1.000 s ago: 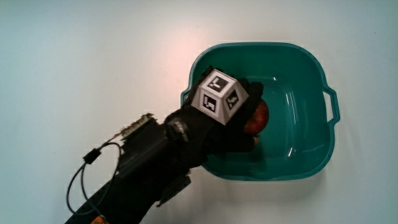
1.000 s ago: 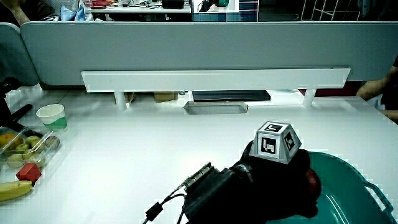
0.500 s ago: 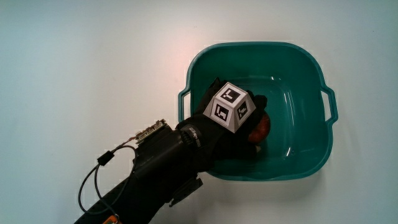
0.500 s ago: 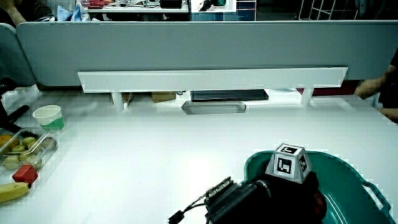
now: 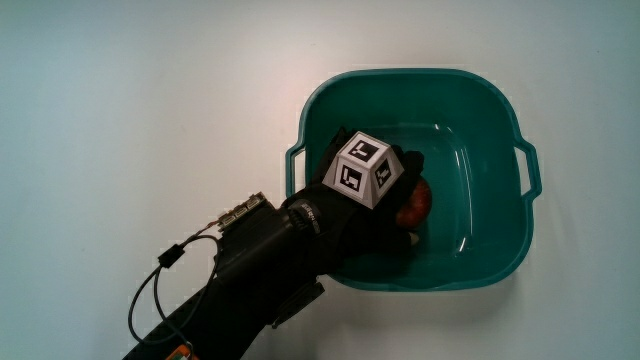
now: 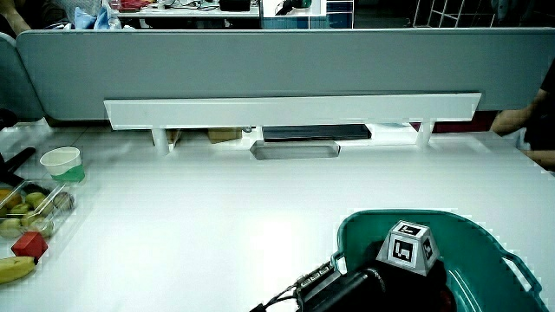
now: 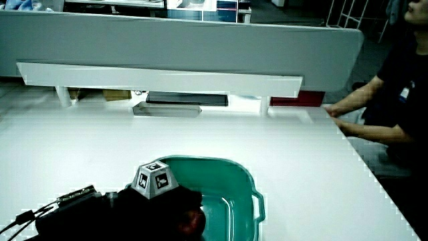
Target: Place apple into plate
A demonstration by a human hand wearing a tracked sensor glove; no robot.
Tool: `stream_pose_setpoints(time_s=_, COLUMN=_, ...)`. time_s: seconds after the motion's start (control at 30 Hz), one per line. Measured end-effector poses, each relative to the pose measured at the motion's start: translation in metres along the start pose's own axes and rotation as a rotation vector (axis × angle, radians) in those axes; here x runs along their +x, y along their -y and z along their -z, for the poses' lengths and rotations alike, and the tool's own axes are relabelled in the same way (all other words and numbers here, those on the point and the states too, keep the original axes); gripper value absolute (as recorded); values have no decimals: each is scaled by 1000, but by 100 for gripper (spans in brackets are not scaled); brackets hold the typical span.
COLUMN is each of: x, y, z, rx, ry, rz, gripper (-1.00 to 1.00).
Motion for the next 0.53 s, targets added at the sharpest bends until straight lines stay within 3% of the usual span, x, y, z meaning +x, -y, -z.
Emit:
stream_pose_setpoints(time_s=0.17, x=-1, y=3, z=-3, rx=-25, ry=25, rz=-34, gripper=0)
stream_pose_setpoints(time_s=0.37, x=-4, y=1, z=2, rx=-36, ry=24, rz=-40, gripper=-32)
stream_pose_setpoints(time_s=0.43, x=-2, y=8, z=-4, rx=-44, ry=24, rz=-53, gripper=-42)
stream_pose_setpoints(time_s=0.53, x=-4, y=11, z=-5, rx=0, ry=42, rz=-4, gripper=-58)
